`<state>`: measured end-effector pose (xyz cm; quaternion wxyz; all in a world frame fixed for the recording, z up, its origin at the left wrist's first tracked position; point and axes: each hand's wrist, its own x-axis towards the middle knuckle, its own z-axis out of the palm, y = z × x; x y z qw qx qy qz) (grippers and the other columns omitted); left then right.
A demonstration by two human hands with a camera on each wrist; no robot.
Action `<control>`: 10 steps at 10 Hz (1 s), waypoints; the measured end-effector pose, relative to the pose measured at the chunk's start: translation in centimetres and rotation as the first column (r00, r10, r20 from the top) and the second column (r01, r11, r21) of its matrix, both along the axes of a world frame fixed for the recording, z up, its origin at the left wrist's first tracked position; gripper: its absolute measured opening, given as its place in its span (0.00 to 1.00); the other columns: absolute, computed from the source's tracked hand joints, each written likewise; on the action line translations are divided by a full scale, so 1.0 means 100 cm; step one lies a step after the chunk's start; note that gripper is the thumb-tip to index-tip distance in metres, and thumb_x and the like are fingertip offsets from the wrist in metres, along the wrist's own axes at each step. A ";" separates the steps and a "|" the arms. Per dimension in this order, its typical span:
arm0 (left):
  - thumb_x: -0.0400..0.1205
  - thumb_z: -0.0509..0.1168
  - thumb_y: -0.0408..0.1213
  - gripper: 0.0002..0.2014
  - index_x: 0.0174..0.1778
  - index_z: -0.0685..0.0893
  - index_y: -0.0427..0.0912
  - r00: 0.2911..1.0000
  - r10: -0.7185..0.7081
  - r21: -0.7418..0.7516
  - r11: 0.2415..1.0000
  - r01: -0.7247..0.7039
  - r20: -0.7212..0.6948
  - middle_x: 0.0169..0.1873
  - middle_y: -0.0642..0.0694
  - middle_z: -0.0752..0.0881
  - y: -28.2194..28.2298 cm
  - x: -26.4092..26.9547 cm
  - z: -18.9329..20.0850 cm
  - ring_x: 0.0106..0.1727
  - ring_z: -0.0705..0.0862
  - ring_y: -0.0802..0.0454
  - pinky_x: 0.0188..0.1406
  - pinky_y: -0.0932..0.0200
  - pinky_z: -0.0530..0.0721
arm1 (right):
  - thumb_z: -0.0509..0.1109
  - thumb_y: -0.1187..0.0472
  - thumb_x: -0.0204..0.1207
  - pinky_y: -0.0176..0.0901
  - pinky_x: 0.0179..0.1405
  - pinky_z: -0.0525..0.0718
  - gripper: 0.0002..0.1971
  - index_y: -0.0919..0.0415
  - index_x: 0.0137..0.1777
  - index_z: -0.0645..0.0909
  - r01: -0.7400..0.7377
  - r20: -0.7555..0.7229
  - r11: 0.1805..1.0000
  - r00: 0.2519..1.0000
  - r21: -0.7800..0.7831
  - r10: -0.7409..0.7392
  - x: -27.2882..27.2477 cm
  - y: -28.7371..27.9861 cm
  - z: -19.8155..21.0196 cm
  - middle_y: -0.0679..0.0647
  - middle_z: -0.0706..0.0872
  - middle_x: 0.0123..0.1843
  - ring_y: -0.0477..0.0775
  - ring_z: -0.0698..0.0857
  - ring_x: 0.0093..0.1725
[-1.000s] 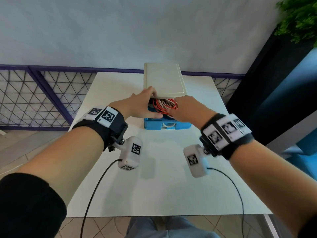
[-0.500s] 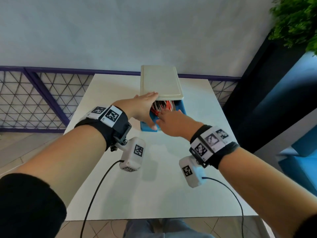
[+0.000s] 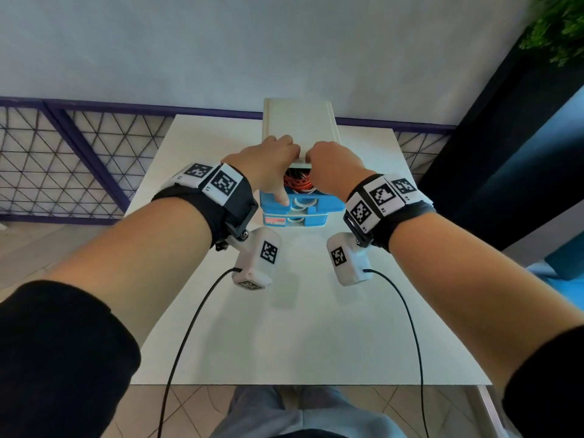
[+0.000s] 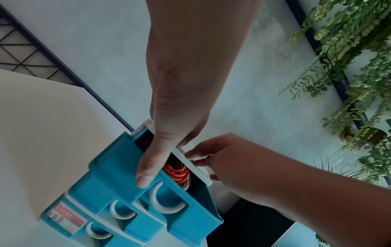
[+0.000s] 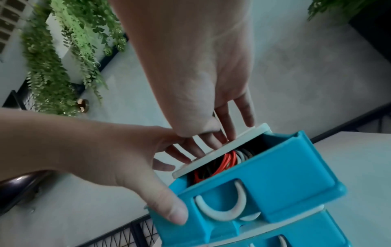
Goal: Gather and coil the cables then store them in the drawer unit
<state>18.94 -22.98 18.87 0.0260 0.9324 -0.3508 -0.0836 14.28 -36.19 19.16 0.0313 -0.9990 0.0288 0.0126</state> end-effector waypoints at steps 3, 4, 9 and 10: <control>0.74 0.64 0.21 0.15 0.53 0.77 0.39 0.934 0.113 -0.185 0.981 -0.051 0.339 0.54 0.41 0.78 -0.013 -0.006 -0.018 0.57 0.77 0.38 0.36 0.51 0.71 | 0.60 0.68 0.79 0.44 0.40 0.74 0.13 0.61 0.60 0.81 0.010 0.083 0.998 0.997 -0.065 -0.005 -0.004 0.004 -0.003 0.57 0.83 0.57 0.59 0.84 0.55; 0.73 0.62 0.20 0.16 0.53 0.77 0.41 0.909 0.153 -0.224 0.972 -0.068 0.389 0.53 0.41 0.79 -0.019 -0.008 -0.027 0.55 0.77 0.39 0.38 0.52 0.69 | 0.60 0.69 0.79 0.43 0.39 0.73 0.13 0.62 0.59 0.80 0.015 0.102 0.999 0.995 -0.051 -0.010 -0.006 0.005 -0.008 0.56 0.83 0.56 0.58 0.84 0.52; 0.79 0.65 0.37 0.23 0.72 0.73 0.48 0.994 0.024 -0.440 0.895 -0.070 -0.109 0.72 0.51 0.72 0.034 -0.012 -0.004 0.74 0.71 0.54 0.75 0.53 0.69 | 0.54 0.57 0.86 0.43 0.79 0.59 0.24 0.54 0.82 0.61 -0.036 -0.076 0.977 0.996 0.211 0.053 -0.051 -0.043 0.006 0.52 0.64 0.84 0.52 0.64 0.81; 0.77 0.66 0.55 0.27 0.73 0.69 0.59 0.983 0.055 -0.397 0.910 -0.122 -0.176 0.74 0.58 0.68 0.084 -0.049 -0.030 0.77 0.67 0.59 0.76 0.65 0.62 | 0.55 0.49 0.84 0.33 0.78 0.55 0.23 0.26 0.76 0.62 0.003 -0.063 0.966 0.998 0.257 0.014 -0.108 -0.068 -0.024 0.34 0.65 0.80 0.43 0.64 0.81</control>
